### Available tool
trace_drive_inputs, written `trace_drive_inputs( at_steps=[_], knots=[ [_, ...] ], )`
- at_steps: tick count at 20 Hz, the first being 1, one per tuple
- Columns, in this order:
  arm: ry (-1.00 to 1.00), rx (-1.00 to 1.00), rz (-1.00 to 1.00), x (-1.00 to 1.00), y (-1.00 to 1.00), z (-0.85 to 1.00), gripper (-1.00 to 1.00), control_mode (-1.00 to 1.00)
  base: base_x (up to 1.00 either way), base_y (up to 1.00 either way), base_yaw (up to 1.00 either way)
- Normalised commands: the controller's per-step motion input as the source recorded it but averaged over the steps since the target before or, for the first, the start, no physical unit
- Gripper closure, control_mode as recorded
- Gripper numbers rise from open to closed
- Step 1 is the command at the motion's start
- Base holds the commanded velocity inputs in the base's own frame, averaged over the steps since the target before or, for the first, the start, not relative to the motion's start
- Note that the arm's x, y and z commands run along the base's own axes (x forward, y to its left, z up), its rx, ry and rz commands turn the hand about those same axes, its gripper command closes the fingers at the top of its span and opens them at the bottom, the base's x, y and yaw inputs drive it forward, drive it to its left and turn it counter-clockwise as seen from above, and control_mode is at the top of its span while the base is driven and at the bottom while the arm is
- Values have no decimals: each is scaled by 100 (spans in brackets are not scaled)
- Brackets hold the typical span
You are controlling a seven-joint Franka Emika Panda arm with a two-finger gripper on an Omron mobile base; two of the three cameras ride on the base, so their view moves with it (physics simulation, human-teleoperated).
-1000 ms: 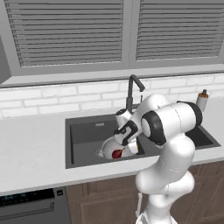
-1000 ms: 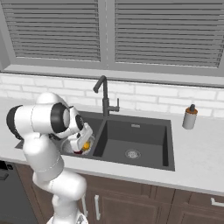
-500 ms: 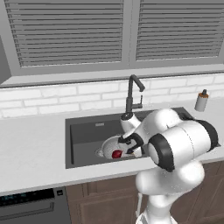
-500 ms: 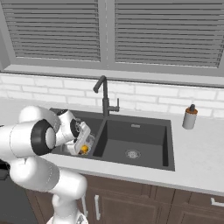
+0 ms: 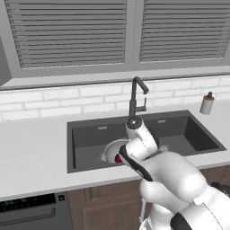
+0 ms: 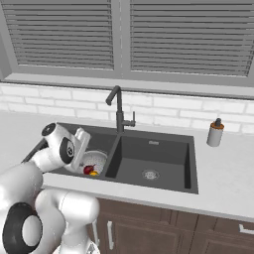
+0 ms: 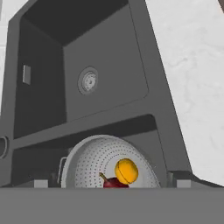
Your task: Put the colander in the sink, put the tangerine, pear in the colander, and turn on the sink faucet and pour water over the colander.
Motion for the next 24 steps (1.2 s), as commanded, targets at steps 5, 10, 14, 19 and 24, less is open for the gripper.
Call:
trace_drive_inputs(
  at_steps=[5,10,14,19,24],
  knots=[
    [-5,8,13,0,7,100,-100,-100,0,0,0],
    [0,5,17,-27,0,100,-100,-100,0,0,0],
    [1,0,24,-52,0,100,-100,-100,0,0,0],
    [-11,3,15,-64,-6,97,-100,-100,0,0,0],
    [-42,17,-4,-47,-57,55,-100,-100,0,0,0]
  ],
)
